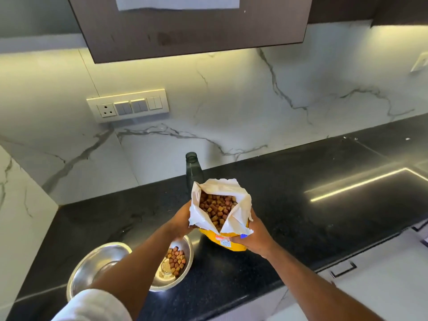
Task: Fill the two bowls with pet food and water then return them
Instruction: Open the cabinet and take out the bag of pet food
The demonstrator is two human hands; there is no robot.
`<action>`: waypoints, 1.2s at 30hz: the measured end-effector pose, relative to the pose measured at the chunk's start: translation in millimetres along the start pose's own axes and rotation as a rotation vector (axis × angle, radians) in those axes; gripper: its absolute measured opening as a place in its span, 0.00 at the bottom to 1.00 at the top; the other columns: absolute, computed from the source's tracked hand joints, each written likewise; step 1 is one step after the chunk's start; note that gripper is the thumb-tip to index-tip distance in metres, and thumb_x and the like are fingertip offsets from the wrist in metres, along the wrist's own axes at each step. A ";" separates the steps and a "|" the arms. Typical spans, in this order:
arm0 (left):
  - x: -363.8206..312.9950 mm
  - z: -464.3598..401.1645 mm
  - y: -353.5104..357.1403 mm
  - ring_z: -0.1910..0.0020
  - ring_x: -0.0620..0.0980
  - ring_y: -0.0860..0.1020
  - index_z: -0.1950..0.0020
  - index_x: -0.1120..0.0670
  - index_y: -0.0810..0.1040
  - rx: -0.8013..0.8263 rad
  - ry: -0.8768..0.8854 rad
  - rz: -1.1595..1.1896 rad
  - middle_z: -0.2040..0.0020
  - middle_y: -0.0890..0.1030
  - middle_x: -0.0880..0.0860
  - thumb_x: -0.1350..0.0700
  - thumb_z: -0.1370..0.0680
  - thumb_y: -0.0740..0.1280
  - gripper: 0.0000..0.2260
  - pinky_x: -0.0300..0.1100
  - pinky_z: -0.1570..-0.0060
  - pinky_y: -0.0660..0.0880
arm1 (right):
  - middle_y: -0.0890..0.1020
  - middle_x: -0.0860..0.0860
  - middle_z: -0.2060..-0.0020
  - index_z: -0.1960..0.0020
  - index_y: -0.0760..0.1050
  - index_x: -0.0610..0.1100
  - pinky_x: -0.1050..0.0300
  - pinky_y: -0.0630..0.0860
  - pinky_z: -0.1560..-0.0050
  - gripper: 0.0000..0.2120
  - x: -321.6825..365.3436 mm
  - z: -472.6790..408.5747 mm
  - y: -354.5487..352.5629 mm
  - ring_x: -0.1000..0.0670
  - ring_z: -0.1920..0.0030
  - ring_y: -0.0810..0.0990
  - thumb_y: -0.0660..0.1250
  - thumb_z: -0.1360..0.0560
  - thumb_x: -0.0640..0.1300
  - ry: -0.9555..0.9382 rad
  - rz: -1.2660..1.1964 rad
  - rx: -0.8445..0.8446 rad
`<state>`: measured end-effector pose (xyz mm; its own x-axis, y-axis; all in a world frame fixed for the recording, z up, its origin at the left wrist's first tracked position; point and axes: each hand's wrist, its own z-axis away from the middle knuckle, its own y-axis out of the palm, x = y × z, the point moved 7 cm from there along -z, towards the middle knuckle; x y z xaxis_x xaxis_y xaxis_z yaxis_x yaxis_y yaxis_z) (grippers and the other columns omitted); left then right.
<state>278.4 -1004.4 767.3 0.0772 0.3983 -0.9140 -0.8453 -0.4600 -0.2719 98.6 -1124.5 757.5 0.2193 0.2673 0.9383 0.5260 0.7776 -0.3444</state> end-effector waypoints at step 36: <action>-5.9 192.1 -143.2 0.22 0.45 0.62 0.19 0.40 0.53 -0.873 0.314 0.149 0.20 0.63 0.50 0.57 0.32 0.84 0.53 0.45 0.24 0.61 | 0.66 0.53 0.20 0.20 0.63 0.46 0.34 0.62 0.24 0.50 210.8 36.6 56.6 0.50 0.20 0.63 0.72 0.31 0.73 -0.882 0.145 -0.193</action>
<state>297.4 -788.4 869.6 0.2470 0.1140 -0.9623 -0.1721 -0.9721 -0.1594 144.4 -1003.3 936.9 -0.3717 0.7546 0.5407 0.6880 0.6150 -0.3853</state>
